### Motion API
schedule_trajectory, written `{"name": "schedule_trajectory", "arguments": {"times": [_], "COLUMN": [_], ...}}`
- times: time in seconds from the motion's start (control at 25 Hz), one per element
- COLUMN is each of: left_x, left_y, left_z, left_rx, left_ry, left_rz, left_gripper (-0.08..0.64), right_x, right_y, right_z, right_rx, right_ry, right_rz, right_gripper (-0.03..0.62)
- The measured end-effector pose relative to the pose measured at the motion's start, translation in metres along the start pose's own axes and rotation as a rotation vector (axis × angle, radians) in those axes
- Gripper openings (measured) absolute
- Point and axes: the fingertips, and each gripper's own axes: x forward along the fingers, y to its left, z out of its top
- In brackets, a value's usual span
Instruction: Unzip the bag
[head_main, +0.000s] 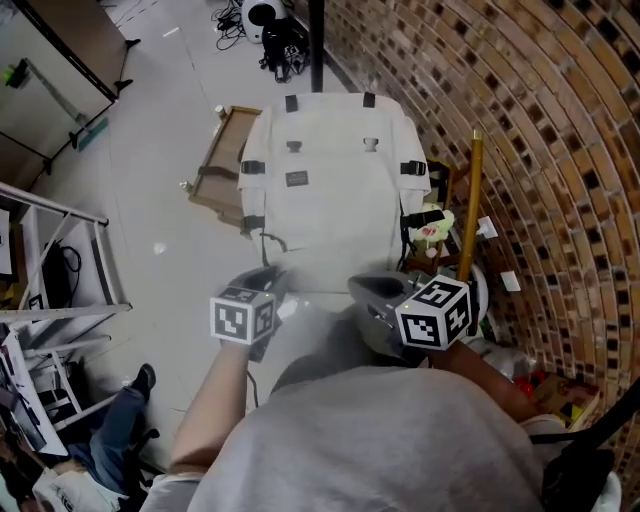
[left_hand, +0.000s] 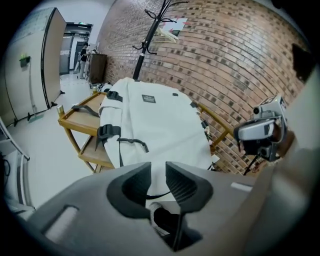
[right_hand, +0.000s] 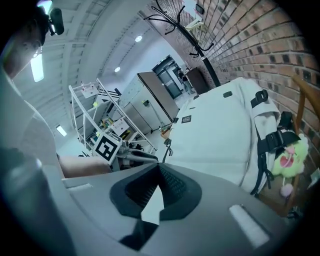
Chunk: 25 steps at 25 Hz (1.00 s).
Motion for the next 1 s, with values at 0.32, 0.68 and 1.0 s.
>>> {"name": "schedule_trajectory", "arguments": {"times": [0.32,0.68,1.0], "left_x": [0.046,0.053,0.05], "left_y": [0.024,0.024,0.02], "left_z": [-0.015,-0.017,-0.017], "left_rx": [-0.013,-0.041,-0.035], "left_ry": [0.075,0.096,0.073], "left_rz": [-0.034,-0.121,-0.167], "left_gripper": [0.149,0.069,0.032], "right_x": [0.017,0.037,0.091], "right_y": [-0.01,-0.004,-0.002], "right_z": [0.008,0.007,0.034], "right_rx": [0.038,0.049,-0.15], "right_ry": [0.022,0.036,0.098], "right_rz": [-0.026,-0.056,-0.074], "right_gripper": [0.002,0.002,0.002]}}
